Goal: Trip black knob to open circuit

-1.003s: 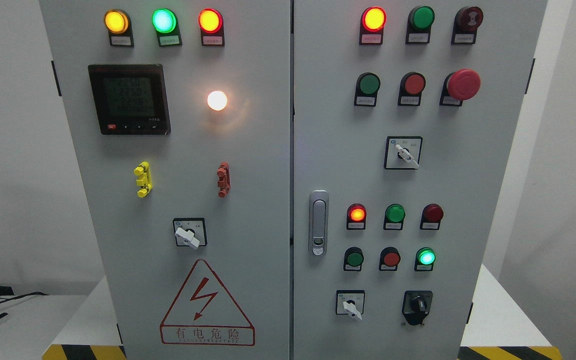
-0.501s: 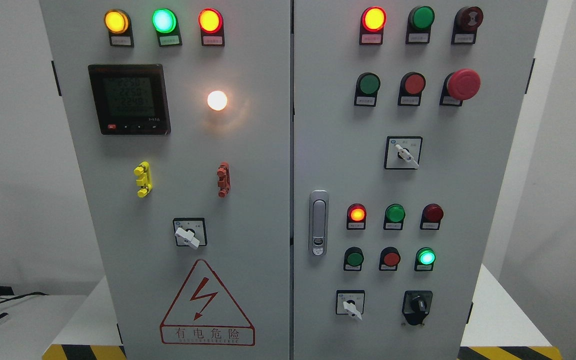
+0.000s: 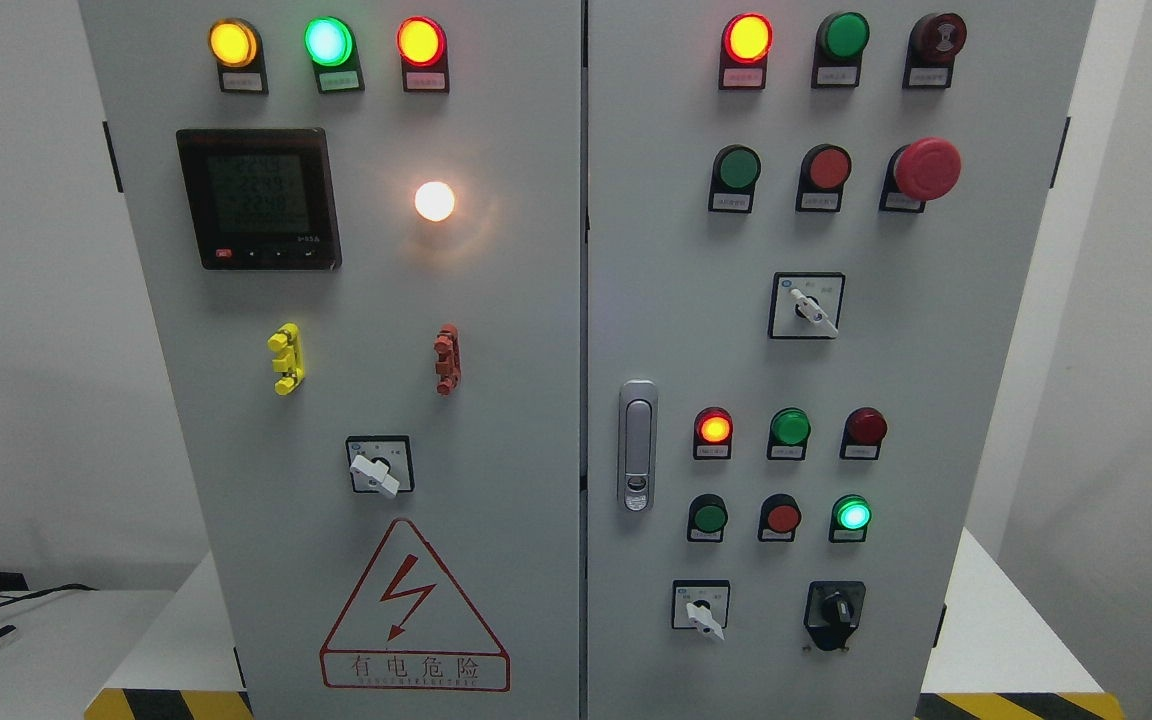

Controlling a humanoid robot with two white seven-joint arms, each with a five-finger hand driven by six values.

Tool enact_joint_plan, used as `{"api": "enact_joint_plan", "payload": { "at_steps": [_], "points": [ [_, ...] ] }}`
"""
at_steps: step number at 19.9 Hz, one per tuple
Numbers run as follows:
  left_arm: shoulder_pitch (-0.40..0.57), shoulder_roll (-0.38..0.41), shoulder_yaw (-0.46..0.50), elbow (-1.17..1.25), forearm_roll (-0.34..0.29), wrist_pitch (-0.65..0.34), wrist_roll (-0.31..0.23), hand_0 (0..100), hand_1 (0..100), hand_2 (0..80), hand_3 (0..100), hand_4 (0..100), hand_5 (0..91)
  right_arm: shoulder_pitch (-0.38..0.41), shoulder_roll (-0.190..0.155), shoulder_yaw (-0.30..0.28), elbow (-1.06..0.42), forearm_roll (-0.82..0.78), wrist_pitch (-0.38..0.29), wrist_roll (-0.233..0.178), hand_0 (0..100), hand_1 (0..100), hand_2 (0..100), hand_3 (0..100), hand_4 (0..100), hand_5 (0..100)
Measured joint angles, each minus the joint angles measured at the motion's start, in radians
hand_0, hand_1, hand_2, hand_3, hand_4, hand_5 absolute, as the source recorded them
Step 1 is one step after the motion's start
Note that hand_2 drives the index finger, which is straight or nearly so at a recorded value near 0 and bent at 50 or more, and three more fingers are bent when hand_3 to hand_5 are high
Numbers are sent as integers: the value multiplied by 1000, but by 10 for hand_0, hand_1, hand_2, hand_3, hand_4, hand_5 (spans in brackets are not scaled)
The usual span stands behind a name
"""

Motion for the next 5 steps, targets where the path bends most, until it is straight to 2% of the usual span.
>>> {"api": "enact_joint_plan", "payload": {
  "at_steps": [5],
  "points": [
    [0,0,0,0,0,0,0,120,389,0,0,0,0,0,6,0,-1,0,0,0,0,0,188,309,278,286]
  ]
}}
